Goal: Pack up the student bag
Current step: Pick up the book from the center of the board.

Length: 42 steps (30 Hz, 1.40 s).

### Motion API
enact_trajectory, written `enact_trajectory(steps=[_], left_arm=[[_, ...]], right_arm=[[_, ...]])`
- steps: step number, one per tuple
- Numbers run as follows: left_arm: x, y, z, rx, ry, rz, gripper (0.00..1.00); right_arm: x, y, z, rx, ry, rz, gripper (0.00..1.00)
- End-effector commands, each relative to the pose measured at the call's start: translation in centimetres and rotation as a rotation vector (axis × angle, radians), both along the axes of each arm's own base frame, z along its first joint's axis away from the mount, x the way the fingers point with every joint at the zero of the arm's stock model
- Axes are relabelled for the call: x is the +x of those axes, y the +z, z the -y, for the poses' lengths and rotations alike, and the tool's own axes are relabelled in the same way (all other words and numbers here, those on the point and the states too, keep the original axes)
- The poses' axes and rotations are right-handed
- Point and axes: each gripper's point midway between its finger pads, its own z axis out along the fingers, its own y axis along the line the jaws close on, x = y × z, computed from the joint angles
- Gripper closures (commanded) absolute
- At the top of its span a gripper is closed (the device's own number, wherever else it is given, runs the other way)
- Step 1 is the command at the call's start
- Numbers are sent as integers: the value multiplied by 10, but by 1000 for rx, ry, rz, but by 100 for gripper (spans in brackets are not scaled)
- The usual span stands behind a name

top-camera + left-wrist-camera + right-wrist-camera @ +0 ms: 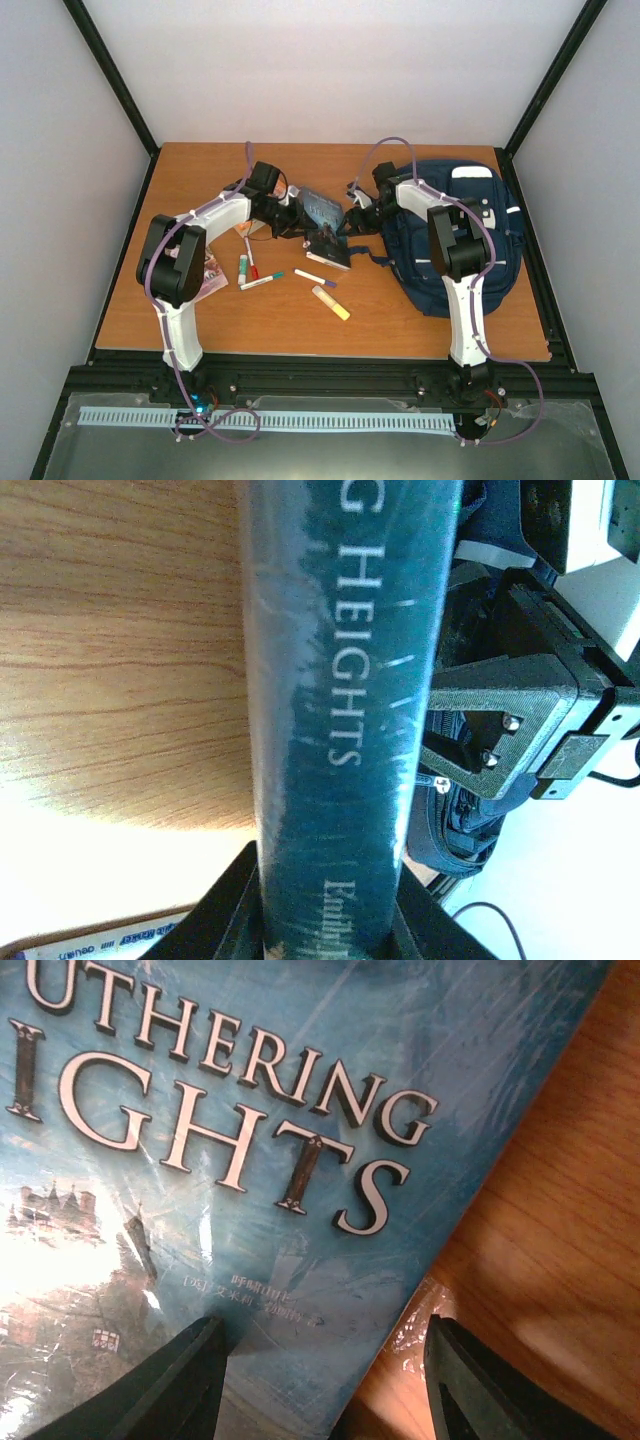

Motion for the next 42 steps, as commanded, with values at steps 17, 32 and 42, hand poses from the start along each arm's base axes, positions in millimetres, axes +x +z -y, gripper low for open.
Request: enact_trajectory(steps=[17, 32, 42], left_arm=[[-49, 92, 8, -53, -284, 339, 99], [-168, 158, -15, -230, -529, 691, 99], [-194, 170, -11, -313, -611, 753, 96]], right_arm=[[-24, 190, 54, 210, 123, 458, 24], [-90, 271, 73, 340, 388, 813, 0], [-120, 246, 22, 518, 474, 533, 13]])
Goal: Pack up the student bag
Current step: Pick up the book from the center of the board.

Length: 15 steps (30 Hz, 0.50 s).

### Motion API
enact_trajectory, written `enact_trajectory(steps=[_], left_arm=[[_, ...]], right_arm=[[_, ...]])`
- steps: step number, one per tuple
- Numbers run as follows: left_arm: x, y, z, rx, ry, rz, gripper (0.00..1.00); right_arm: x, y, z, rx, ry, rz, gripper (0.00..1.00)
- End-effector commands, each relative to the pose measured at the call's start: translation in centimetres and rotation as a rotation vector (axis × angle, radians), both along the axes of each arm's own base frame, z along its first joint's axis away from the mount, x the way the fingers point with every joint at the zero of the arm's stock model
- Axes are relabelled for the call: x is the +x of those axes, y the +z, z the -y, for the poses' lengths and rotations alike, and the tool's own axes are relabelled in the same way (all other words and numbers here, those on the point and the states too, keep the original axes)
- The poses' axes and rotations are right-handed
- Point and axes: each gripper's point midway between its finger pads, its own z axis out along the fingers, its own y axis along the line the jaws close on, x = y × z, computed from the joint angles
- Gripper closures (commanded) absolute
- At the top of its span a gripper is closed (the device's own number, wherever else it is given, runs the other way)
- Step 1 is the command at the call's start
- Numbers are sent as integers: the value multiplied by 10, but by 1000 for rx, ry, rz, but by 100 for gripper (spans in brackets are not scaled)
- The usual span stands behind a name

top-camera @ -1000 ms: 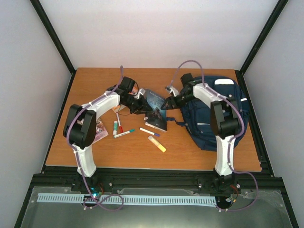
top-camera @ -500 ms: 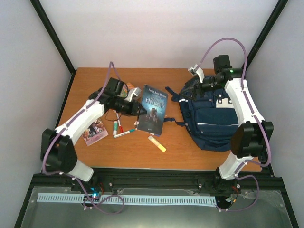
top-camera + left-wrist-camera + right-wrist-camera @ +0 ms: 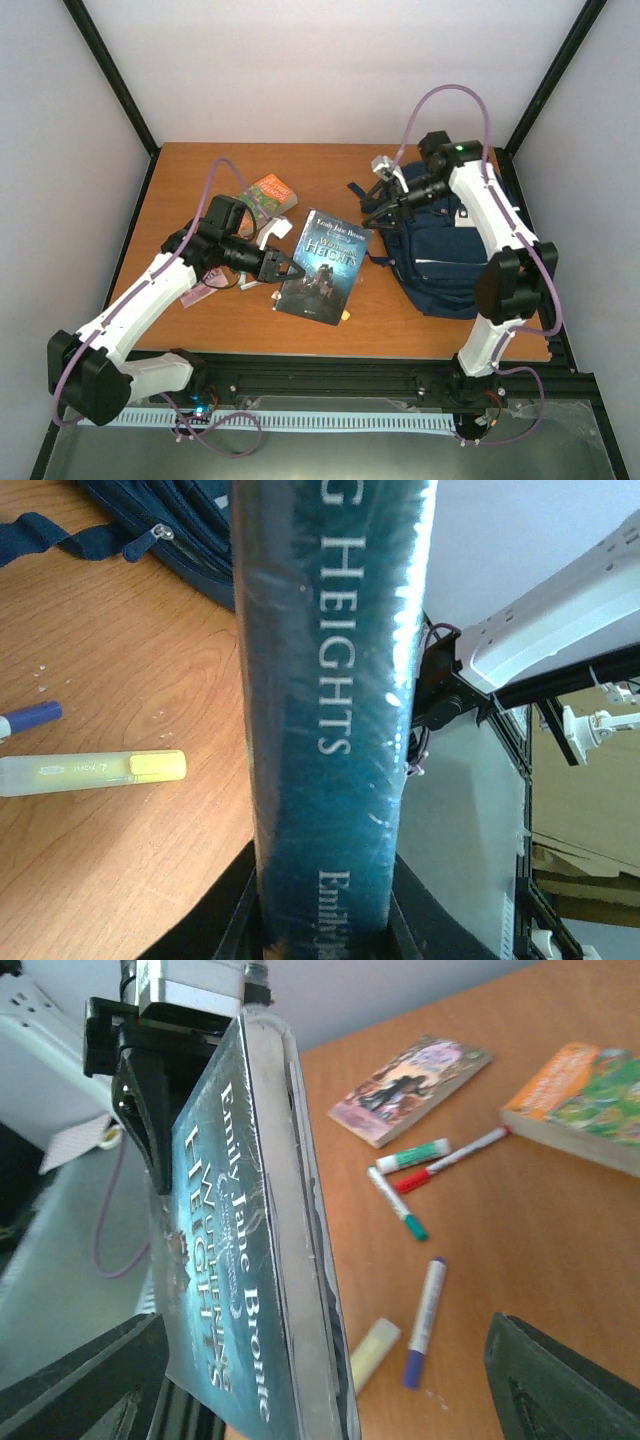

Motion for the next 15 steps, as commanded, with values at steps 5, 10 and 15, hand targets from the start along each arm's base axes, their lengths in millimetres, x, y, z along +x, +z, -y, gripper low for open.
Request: enact_trajectory(steps=[5, 10, 15], left_arm=[[4, 38, 13, -118, -98, 159, 97], [8, 31, 12, -98, -84, 161, 97], [15, 27, 12, -75, -64, 181, 84]], right_arm=[[-40, -20, -41, 58, 153, -211, 23], [-43, -22, -44, 76, 153, -260, 50], [-35, -23, -47, 89, 140, -304, 83]])
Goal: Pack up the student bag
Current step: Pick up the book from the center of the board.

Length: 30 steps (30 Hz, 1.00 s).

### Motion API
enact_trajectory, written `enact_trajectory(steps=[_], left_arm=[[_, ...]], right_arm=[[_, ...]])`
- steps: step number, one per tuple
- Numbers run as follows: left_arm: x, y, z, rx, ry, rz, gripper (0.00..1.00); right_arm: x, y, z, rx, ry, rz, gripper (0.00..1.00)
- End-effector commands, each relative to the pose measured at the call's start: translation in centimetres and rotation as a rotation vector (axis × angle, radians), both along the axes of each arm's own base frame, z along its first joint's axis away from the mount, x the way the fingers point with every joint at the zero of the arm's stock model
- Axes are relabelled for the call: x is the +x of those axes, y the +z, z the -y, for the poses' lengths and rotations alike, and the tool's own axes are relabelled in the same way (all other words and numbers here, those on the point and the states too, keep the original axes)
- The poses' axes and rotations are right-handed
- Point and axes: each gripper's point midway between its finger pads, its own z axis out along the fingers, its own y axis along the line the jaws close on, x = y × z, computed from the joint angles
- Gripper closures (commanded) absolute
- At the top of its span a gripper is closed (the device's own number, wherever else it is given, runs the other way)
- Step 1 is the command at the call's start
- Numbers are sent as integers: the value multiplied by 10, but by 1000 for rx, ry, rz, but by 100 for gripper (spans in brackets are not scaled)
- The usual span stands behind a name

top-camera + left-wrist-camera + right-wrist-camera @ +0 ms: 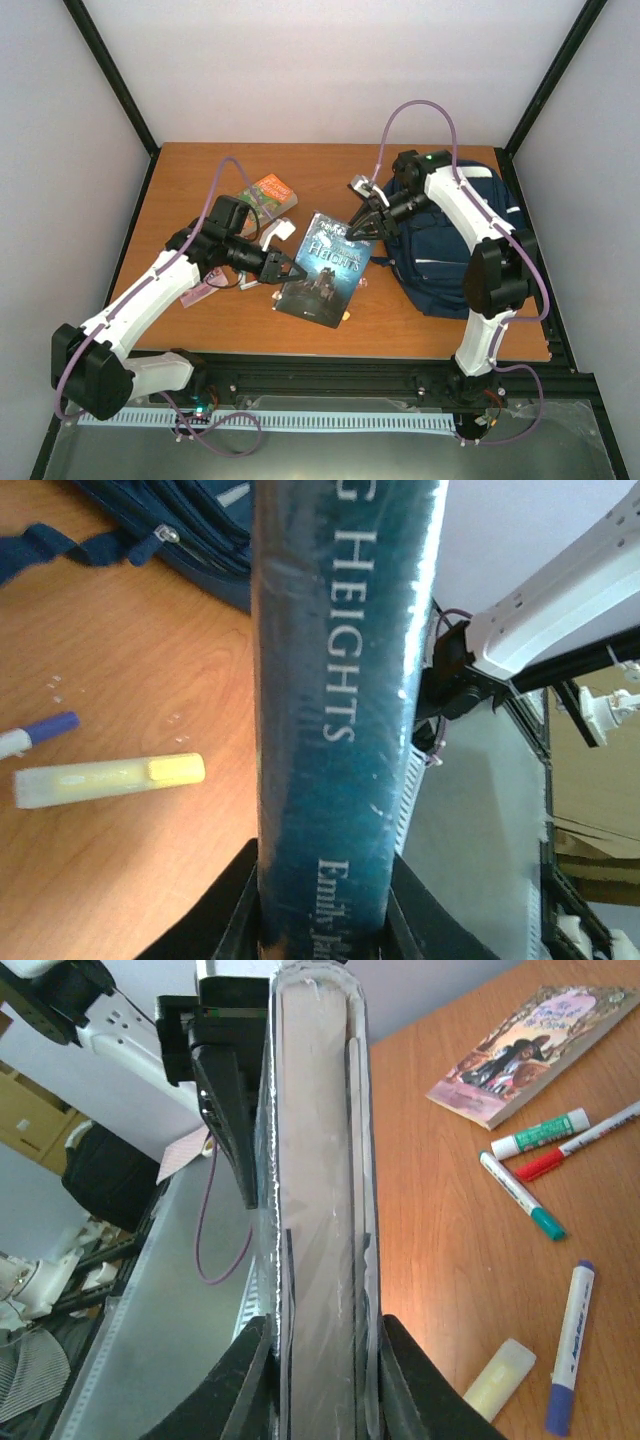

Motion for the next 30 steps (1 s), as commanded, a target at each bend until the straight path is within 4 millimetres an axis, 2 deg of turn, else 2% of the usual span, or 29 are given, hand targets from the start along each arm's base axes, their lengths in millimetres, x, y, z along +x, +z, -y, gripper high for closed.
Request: enact_trajectory(steps=[1, 3, 6, 11, 13, 19, 30], left_arm=[[16, 31, 9, -76, -17, 150, 70], [15, 28, 9, -76, -22, 138, 59], [13, 20, 9, -76, -24, 117, 53], [7, 16, 6, -80, -14, 101, 52], [4, 13, 6, -86, -12, 86, 52], [-7, 16, 8, -143, -50, 17, 54], [-26, 29, 22, -211, -156, -90, 63]], right_arm=[[4, 8, -7, 58, -7, -67, 87], [9, 12, -6, 77, -18, -70, 94], [22, 21, -1, 119, -50, -71, 97], [41, 32, 10, 153, -100, -55, 97], [52, 37, 22, 167, -139, -50, 97], [73, 48, 41, 220, -207, -60, 97], [78, 51, 44, 276, -223, -96, 97]])
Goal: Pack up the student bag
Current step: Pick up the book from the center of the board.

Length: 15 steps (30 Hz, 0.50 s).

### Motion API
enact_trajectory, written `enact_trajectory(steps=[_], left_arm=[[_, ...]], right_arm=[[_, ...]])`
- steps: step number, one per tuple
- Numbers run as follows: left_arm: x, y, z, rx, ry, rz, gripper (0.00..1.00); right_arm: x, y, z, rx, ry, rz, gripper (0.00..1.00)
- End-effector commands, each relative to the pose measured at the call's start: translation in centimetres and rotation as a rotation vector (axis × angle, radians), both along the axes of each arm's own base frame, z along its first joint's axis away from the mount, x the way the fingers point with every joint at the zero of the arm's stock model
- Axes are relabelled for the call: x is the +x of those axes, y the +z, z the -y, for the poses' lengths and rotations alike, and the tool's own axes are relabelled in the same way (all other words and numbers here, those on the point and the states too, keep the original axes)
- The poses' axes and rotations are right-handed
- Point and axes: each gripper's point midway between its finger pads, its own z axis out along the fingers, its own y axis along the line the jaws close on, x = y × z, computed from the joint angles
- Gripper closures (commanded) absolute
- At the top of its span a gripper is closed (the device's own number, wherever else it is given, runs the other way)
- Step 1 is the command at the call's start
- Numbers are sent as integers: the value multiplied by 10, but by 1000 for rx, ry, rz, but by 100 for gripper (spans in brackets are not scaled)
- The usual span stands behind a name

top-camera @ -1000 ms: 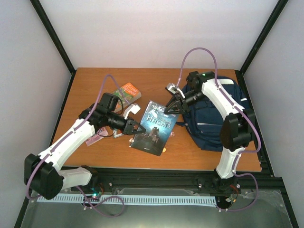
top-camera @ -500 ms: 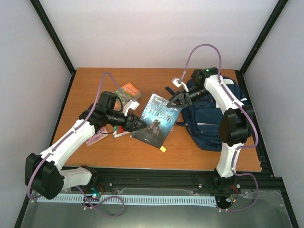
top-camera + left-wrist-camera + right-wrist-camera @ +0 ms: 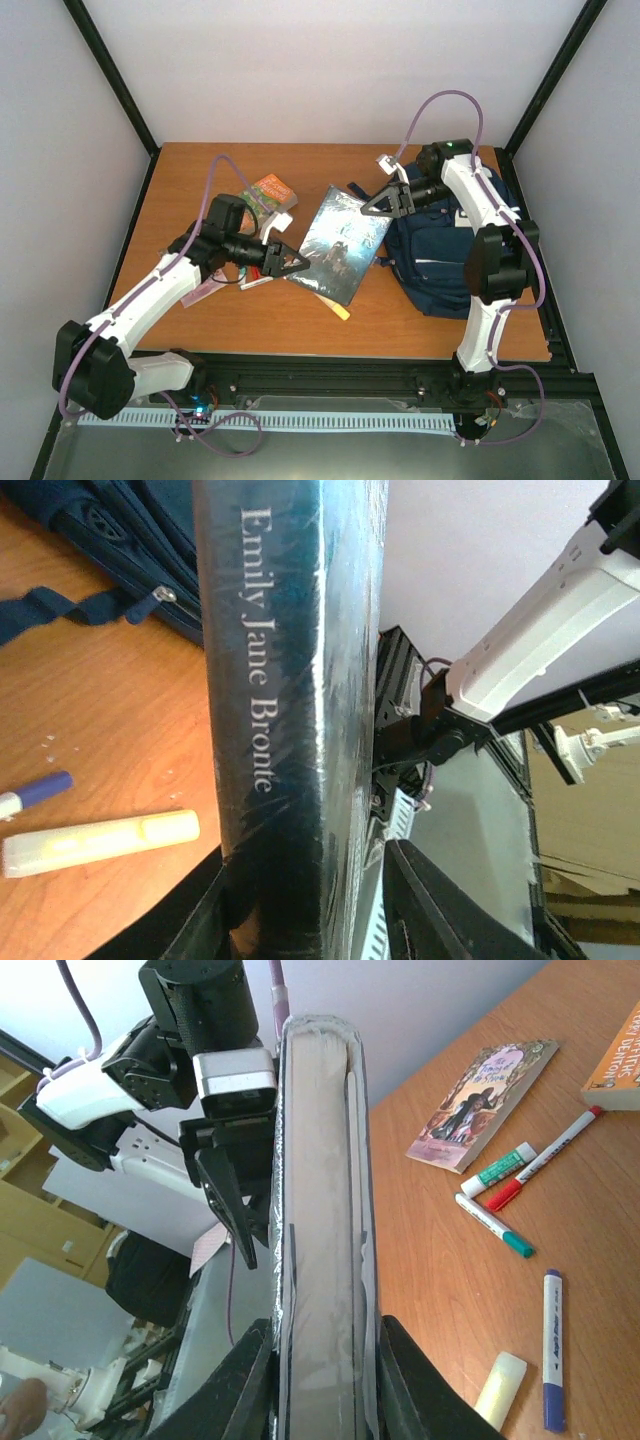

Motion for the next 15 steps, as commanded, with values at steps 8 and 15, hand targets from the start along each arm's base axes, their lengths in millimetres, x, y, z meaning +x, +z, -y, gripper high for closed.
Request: enact_trajectory(steps=[8, 15], left_arm=[[-61, 34, 27, -134, -297, -144, 51], [-48, 37, 34, -155, -276, -79, 50]], right_arm=[[29, 36, 9, 206, -63, 135, 97], [30, 35, 9, 237, -70, 101, 97]])
